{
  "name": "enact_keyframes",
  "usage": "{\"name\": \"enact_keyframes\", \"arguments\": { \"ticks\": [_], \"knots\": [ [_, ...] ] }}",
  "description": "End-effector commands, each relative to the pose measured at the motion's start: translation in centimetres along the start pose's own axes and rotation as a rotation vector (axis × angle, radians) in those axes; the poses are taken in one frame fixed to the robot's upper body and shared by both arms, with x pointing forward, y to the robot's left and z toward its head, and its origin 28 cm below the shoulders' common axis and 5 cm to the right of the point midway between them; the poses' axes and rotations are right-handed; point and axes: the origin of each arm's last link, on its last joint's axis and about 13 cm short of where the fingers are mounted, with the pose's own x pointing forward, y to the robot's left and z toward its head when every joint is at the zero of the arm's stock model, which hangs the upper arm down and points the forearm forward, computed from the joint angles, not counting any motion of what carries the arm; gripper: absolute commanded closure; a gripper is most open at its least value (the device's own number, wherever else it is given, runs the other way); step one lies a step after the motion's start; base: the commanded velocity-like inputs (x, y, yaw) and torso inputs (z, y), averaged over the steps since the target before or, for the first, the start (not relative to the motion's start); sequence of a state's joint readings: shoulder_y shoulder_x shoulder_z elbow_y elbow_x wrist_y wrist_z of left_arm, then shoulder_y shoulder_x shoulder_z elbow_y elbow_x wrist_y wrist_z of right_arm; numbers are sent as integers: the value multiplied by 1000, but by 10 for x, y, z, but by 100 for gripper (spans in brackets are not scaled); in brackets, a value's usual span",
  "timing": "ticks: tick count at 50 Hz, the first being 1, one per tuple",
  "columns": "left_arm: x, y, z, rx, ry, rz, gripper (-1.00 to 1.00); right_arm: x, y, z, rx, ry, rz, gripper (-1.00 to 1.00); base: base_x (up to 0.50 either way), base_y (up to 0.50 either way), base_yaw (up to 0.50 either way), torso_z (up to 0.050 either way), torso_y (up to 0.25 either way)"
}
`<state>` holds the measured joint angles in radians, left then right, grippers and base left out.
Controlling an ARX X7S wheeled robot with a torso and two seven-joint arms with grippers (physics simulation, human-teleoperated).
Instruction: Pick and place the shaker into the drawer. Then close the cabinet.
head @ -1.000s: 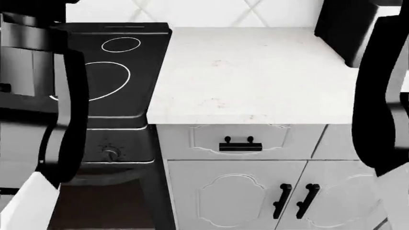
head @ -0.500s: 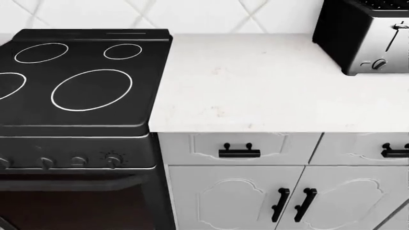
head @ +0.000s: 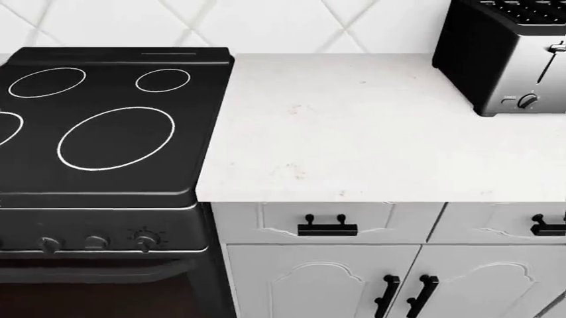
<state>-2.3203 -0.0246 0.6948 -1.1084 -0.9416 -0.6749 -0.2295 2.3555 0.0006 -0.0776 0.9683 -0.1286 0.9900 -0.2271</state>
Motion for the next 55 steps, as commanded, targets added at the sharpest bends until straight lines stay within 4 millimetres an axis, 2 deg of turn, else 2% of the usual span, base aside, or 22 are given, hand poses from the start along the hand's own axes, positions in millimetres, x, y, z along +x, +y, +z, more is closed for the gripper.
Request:
{"name": "enact_keyframes", "arguments": {
  "ticks": [1, 15, 37, 55],
  "knots": [
    [-2, -2, -8, -15, 35, -20, -100, 3, -2, -4, -6, 21, -7, -100, 500, -156, 0, 0, 0],
    [3, 1, -7, -20, 26, 4, -100, 4, -3, -6, -4, 22, 3, -100, 500, -162, 0, 0, 0],
    [3, 6, -17, 19, 26, 67, -100, 6, -4, -9, 5, 39, -12, -100, 500, -57, 0, 0, 1],
    [8, 11, -28, 63, 59, 139, -100, 11, -8, -17, 12, 58, -32, -100, 0, 0, 0, 0, 1]
  ]
}}
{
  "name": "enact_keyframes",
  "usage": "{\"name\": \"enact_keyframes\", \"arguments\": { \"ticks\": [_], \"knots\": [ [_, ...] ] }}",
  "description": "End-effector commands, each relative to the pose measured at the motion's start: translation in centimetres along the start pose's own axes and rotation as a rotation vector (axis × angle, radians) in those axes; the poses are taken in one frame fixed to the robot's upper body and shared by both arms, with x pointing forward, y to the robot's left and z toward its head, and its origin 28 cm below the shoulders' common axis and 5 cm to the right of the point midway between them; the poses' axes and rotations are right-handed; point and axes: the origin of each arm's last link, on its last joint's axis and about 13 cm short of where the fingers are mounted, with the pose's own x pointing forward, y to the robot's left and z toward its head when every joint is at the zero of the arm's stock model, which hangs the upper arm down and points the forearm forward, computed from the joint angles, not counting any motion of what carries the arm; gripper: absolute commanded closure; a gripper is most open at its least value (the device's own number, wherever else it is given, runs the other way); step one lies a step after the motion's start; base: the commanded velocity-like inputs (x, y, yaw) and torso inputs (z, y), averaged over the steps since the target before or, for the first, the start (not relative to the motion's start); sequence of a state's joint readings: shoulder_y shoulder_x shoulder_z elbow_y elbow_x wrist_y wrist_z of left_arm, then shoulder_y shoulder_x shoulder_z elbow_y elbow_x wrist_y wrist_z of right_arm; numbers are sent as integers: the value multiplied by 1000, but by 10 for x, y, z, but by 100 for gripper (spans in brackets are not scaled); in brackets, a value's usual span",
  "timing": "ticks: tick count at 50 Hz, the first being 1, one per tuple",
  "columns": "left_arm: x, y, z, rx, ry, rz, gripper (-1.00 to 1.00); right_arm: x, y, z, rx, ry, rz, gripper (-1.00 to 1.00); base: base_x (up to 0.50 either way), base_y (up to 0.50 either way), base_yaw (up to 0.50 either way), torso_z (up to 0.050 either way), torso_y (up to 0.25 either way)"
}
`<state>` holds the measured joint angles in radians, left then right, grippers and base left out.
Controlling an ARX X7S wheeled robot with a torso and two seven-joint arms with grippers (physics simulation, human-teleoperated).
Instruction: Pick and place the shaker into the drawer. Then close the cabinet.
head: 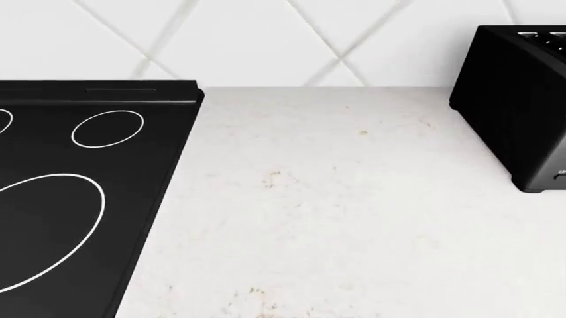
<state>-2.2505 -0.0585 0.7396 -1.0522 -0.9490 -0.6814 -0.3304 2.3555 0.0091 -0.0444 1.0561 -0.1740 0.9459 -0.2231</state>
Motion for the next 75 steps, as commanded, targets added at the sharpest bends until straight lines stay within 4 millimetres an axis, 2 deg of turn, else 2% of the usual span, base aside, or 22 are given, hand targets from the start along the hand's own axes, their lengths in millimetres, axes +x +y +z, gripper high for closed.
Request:
{"name": "enact_keyframes", "arguments": {
  "ticks": [1, 8, 26, 27, 30, 36, 38, 39, 48, 50, 54, 59, 62, 67, 75],
  "knots": [
    [4, 2, -5, 27, 18, 30, -100, 4, -1, -4, 5, 11, -3, -100, 0, 0, 0, 0, 0],
    [2, 1, -13, 19, 27, 21, -100, 5, -2, -6, 3, 19, -1, -100, 133, -16, 0, 0, 0],
    [3, 1, -12, 24, 26, 11, -100, 8, -1, -10, 6, 27, 7, -100, 407, -5, 0, 0, 0],
    [3, 1, -12, 23, 25, 9, 100, 8, -2, -10, 6, 29, 2, -100, 0, 0, 0, 0, 0],
    [2, 2, -15, 23, 16, 12, 100, 8, -3, -11, 12, 31, -6, -100, 0, 0, 0, 0, 0],
    [4, 5, 10, 20, -108, 25, 100, 9, -3, -13, 11, 36, -10, -100, 0, 0, 0, 0, 0],
    [4, 5, 11, 16, -117, 25, 100, 10, -3, -14, 7, 38, -13, -100, 0, 0, 0, 0, 0],
    [4, 4, 8, 16, -115, 26, 100, 10, -3, -14, 6, 35, -8, 100, 0, 0, 0, 0, 0],
    [3, 3, 2, 22, -93, 21, 100, 12, -4, -14, -20, 16, 6, 100, 0, 0, 0, 0, 0],
    [2, 3, 1, 26, -104, 21, 100, 10, -4, -9, -11, -22, 10, 100, 0, 0, 0, 0, 0],
    [-6, 3, 37, -52, -198, 1, 100, -7, -4, 18, 32, -175, 47, 100, 0, 0, 1, 0, 0],
    [-35, -3, 78, -125, -330, -69, 100, -35, 0, 50, 24, -397, 72, 100, 0, 0, 1, 0, 0],
    [-51, -3, 93, -153, -390, -96, 100, -49, 5, 63, -4, -500, 83, 100, 0, 0, 0, 0, 0],
    [-61, -6, 100, -151, -422, -119, 100, -57, 8, 69, -46, -542, 95, 100, 0, 0, 0, 0, 0],
    [-58, -12, 96, -143, -400, -136, 100, -51, 4, 64, -32, -504, 71, 100, -500, 0, 0, 0, 1]
  ]
}}
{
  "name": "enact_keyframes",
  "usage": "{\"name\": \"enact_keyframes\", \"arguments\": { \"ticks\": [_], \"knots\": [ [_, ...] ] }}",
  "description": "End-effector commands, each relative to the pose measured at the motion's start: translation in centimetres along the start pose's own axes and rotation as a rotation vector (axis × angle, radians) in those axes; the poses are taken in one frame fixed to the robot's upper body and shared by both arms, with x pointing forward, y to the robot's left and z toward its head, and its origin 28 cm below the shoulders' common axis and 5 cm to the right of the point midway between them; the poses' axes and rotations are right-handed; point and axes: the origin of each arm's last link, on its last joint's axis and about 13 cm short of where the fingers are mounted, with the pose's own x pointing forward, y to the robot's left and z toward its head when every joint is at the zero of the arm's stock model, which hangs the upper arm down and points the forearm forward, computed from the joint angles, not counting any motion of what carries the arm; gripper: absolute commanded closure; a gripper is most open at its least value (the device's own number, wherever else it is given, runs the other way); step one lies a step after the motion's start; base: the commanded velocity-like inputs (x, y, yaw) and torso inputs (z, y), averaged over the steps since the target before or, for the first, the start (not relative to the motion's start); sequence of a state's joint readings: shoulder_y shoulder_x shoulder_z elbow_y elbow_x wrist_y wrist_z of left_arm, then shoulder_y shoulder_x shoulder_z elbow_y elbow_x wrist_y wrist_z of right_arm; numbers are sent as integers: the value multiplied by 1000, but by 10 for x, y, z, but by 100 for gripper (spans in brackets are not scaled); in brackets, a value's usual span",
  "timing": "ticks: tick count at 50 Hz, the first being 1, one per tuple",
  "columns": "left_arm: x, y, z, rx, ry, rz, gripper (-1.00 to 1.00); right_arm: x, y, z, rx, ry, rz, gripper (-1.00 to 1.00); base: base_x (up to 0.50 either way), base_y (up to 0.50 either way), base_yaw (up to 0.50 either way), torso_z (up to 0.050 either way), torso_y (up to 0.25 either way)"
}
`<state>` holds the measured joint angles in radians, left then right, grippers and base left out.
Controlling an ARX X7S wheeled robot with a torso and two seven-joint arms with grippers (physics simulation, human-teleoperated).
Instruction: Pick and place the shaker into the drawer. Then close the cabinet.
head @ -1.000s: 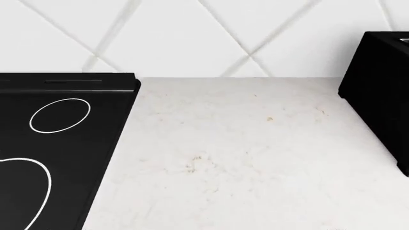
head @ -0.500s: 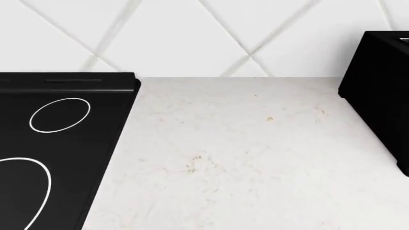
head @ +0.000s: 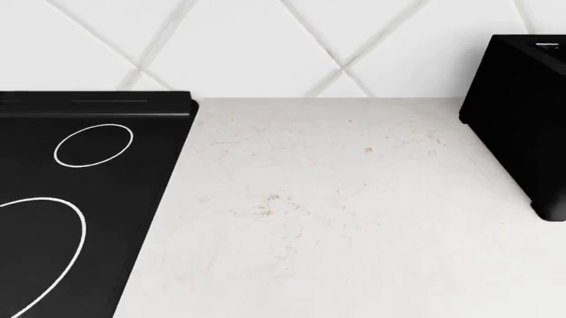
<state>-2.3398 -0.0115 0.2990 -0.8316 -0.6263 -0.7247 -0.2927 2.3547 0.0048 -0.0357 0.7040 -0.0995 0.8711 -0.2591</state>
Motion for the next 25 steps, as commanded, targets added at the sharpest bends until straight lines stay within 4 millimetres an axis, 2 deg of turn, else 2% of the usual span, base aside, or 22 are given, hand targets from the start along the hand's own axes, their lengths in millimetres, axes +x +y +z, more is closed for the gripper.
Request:
{"name": "enact_keyframes", "arguments": {
  "ticks": [1, 25],
  "knots": [
    [-7, -4, 16, -30, -49, -47, 100, -7, 0, 12, -20, -68, 4, 100, -500, 0, 0, 0, 0],
    [-3, -8, 3, -30, -15, -66, 100, -1, -2, 1, 10, -3, 0, 100, -500, 0, 0, 0, 0]
  ]
}}
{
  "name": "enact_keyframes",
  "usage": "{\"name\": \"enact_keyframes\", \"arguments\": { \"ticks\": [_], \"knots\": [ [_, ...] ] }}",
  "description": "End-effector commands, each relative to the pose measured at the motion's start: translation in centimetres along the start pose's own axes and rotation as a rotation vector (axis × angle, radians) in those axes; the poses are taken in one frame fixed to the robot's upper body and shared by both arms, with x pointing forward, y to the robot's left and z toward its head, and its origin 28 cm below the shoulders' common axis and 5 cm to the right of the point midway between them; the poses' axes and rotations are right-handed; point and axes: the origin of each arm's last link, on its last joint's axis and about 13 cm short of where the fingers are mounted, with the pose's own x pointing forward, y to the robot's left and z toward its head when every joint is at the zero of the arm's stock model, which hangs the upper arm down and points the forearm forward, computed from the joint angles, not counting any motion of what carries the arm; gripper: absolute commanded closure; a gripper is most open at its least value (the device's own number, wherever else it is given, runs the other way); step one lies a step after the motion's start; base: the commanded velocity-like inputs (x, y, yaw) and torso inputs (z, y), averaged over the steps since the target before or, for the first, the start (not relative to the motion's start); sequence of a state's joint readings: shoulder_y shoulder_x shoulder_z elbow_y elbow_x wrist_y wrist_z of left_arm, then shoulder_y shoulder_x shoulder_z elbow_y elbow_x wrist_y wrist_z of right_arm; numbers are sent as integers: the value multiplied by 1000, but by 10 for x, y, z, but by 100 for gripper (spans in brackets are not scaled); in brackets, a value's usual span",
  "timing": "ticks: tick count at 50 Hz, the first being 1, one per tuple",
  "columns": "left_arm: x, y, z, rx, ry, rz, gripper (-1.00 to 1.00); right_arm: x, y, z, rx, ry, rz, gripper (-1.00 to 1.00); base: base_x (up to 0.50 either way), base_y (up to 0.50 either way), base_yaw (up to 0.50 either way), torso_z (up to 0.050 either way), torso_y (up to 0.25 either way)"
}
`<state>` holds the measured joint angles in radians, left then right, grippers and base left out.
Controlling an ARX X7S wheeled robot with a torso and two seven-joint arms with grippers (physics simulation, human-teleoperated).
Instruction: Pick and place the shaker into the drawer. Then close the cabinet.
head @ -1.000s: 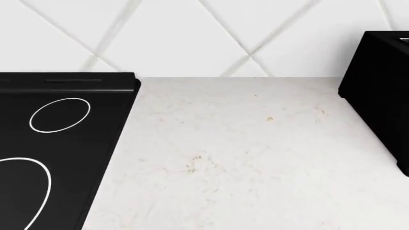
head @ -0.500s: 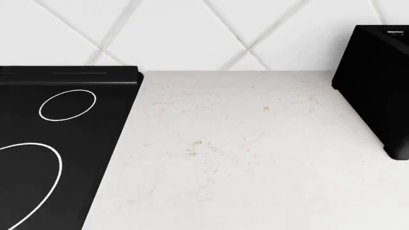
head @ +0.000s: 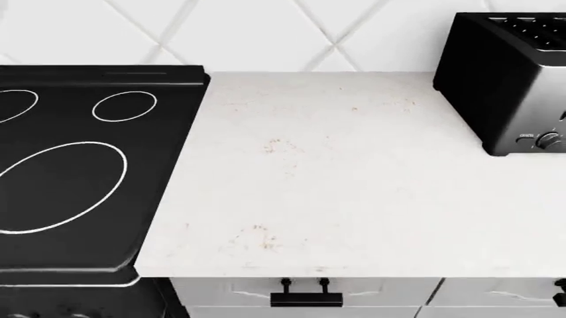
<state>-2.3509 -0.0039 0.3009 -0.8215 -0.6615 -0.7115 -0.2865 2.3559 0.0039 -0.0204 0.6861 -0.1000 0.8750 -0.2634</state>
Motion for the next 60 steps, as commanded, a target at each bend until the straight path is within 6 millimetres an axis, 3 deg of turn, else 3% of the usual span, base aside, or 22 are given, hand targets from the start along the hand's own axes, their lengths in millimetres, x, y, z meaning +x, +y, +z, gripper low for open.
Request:
{"name": "enact_keyframes", "arguments": {
  "ticks": [1, 22, 27, 32, 37, 40, 51, 60],
  "knots": [
    [-1, -1, -4, -6, 10, -21, 100, 1, -1, -3, -1, 17, -3, 100, -500, 0, 0, 0, 0],
    [-4, 4, -15, -6, 30, -19, 100, 6, 0, -10, 10, 41, 6, 100, -500, 0, 0, 0, 0],
    [-15, 13, -44, -2, 78, -5, 100, 7, 0, -22, -5, 82, 23, 100, -12, 0, 0, 0, 0],
    [-50, 32, -111, 24, 185, 26, 100, -20, 9, -76, -1, 185, 57, 100, 0, 0, 0, 0, 0],
    [-102, 49, -182, 34, 284, 50, 100, -69, 23, -135, 43, 264, 82, 100, 0, 0, 0, 0, 0],
    [-131, 54, -203, 11, 310, 62, 100, -98, 28, -156, 80, 274, 76, 100, 0, 0, 0, 0, 0],
    [-206, 53, -220, -38, 351, 54, 100, -172, 44, -190, 130, 296, 60, 100, 0, 0, 0, 0, 0],
    [-233, 47, -219, -51, 379, 6, 100, -202, 47, -207, 135, 325, 65, 100, 0, 0, 0, 0, 0]
  ]
}}
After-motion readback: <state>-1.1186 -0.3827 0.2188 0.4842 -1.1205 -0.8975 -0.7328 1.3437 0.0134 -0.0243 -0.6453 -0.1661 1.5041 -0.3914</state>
